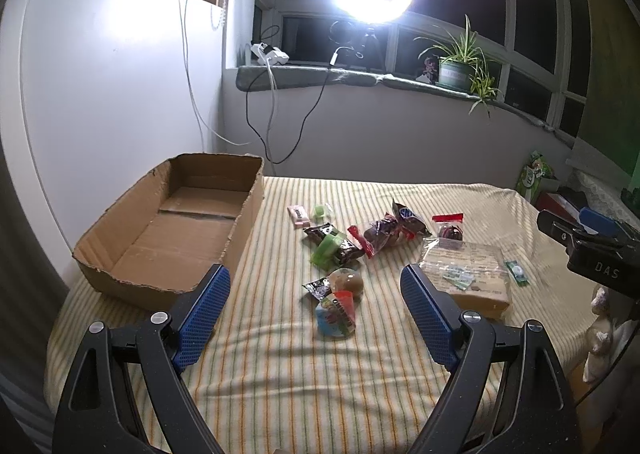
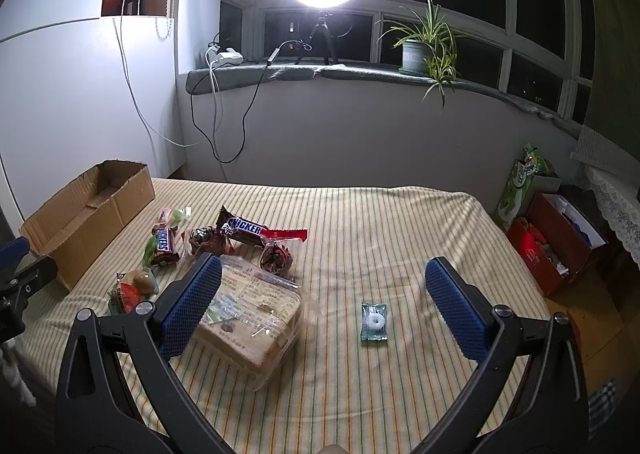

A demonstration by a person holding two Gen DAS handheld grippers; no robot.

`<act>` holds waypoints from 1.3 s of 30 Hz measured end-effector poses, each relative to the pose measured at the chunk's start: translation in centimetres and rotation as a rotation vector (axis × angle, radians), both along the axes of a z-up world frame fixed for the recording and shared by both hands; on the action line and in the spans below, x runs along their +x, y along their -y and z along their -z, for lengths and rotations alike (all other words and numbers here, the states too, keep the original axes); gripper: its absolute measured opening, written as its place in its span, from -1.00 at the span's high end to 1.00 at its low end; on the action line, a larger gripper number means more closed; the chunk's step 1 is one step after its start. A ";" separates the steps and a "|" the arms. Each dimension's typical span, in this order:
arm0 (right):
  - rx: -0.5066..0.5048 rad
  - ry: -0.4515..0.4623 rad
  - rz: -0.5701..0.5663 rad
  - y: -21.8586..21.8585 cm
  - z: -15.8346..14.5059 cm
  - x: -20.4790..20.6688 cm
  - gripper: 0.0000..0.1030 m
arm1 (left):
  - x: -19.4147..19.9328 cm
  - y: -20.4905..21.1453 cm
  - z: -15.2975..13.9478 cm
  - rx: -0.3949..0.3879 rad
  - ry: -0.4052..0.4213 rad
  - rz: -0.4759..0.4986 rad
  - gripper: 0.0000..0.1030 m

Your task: Organize snacks

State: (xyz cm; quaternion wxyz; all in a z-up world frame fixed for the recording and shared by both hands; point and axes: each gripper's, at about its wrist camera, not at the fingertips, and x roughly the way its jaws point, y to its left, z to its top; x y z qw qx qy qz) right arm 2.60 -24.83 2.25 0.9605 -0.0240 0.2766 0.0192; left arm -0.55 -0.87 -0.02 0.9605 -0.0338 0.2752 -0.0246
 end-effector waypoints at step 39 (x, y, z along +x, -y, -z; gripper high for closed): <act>0.053 -0.131 -0.048 -0.4 1.5 1.3 -0.67 | 4.1 2.0 1.3 -0.126 -0.165 0.220 -0.52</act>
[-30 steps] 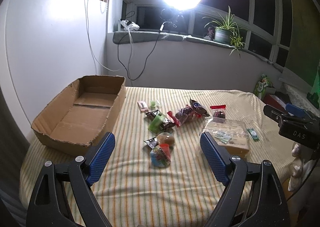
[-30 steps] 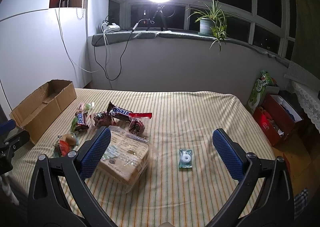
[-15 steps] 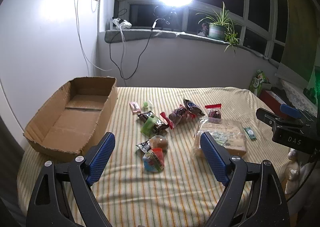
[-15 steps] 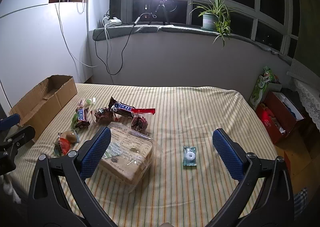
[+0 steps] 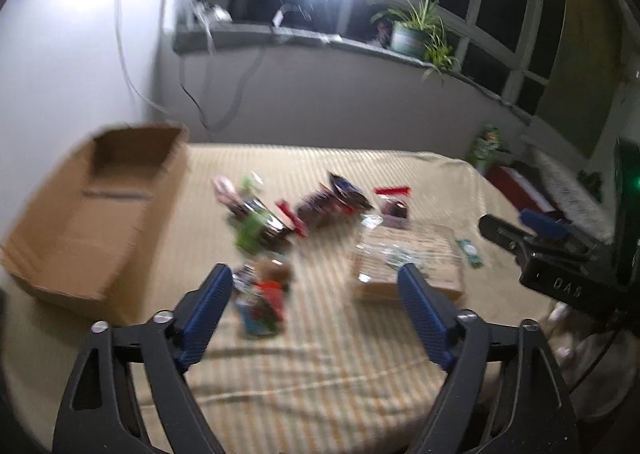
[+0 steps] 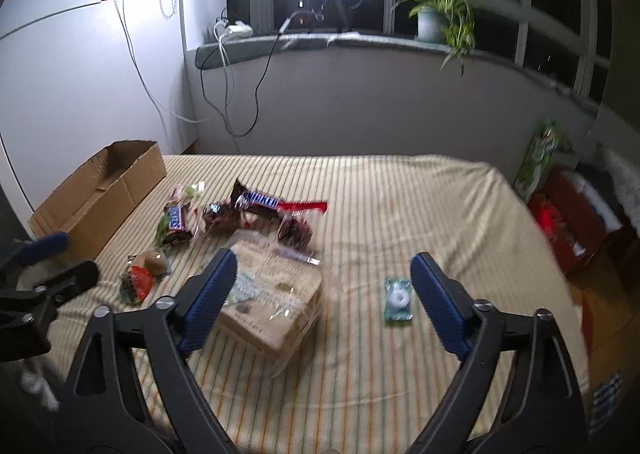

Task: Organize snacks
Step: 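Grasp the clear bag of bread slices with the left gripper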

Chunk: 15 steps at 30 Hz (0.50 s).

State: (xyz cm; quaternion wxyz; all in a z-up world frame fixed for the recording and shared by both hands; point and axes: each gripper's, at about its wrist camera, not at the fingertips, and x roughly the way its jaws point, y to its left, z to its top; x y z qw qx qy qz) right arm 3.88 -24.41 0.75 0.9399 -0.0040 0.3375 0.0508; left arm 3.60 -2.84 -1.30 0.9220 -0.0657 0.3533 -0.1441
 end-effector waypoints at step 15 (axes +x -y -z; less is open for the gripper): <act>0.342 -0.313 -0.136 2.6 6.1 3.6 -0.11 | 6.2 3.0 4.4 -0.202 -0.244 0.147 -0.35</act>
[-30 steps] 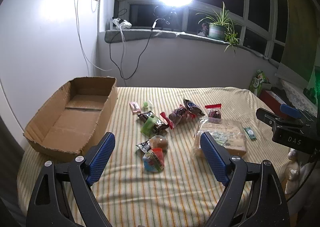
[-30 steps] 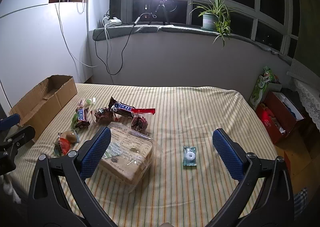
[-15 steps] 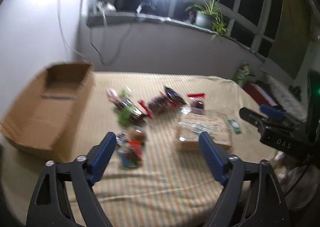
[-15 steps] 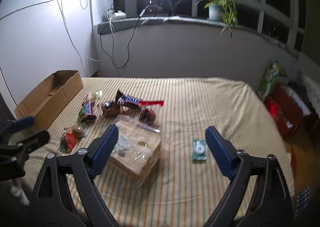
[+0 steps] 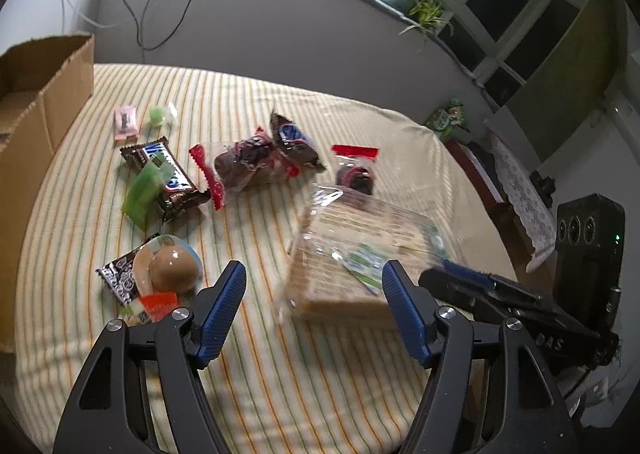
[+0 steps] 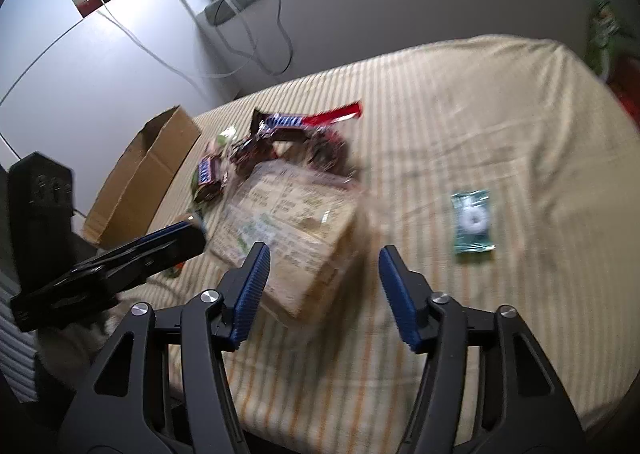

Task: Organize snacks
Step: 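Grasp the clear bag of bread slices with the left gripper, then carry the bread bag into the cardboard box and open the left gripper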

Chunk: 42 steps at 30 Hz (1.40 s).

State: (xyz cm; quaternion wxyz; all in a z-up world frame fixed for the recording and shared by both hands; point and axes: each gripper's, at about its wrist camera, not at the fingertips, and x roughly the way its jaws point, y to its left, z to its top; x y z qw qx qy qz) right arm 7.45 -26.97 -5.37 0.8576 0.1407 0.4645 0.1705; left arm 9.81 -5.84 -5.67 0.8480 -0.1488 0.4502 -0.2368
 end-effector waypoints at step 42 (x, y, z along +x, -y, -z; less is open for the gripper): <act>-0.051 0.126 -0.370 -15.3 -6.4 2.3 -0.07 | -4.6 -12.2 -4.7 0.030 0.173 -0.244 0.02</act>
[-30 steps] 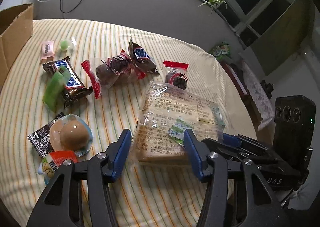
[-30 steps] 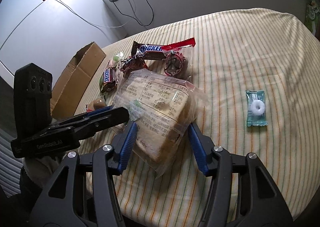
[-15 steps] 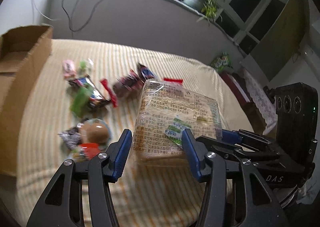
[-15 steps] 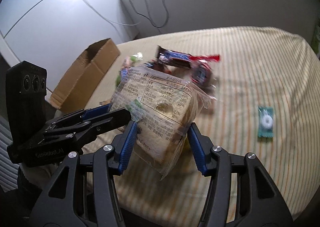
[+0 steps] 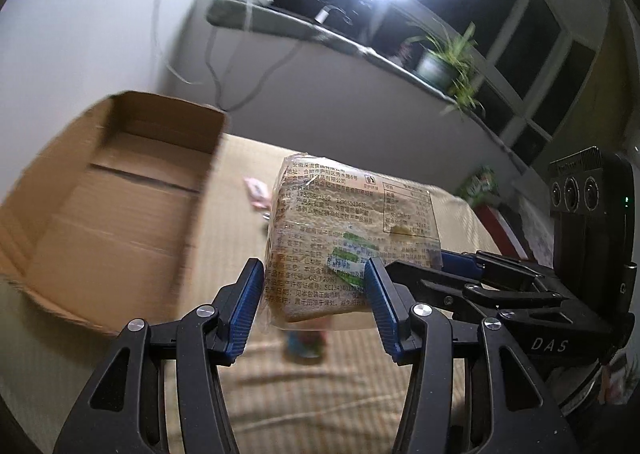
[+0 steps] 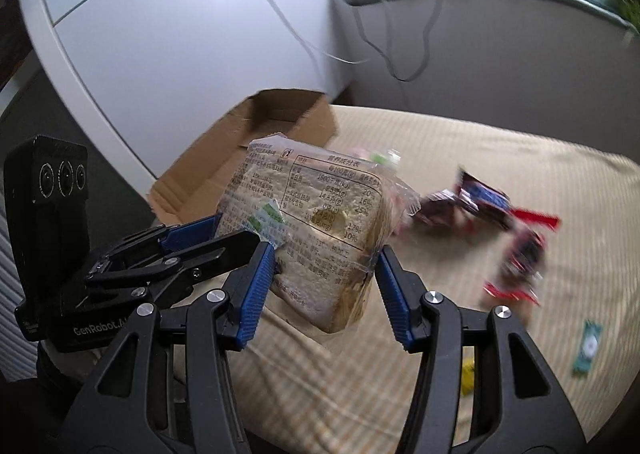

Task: Organize snacks
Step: 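Carry the bread bag into the cardboard box and open the left gripper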

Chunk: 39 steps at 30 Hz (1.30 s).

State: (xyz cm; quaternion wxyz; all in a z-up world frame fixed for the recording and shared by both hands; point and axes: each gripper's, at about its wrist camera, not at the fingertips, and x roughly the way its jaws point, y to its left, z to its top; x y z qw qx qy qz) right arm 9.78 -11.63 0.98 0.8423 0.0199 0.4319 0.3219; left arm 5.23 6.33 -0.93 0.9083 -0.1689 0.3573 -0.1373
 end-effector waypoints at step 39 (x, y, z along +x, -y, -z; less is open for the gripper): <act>-0.009 0.014 -0.236 -14.5 1.1 3.1 -0.07 | -2.0 -10.8 1.2 0.076 -0.004 -0.336 0.04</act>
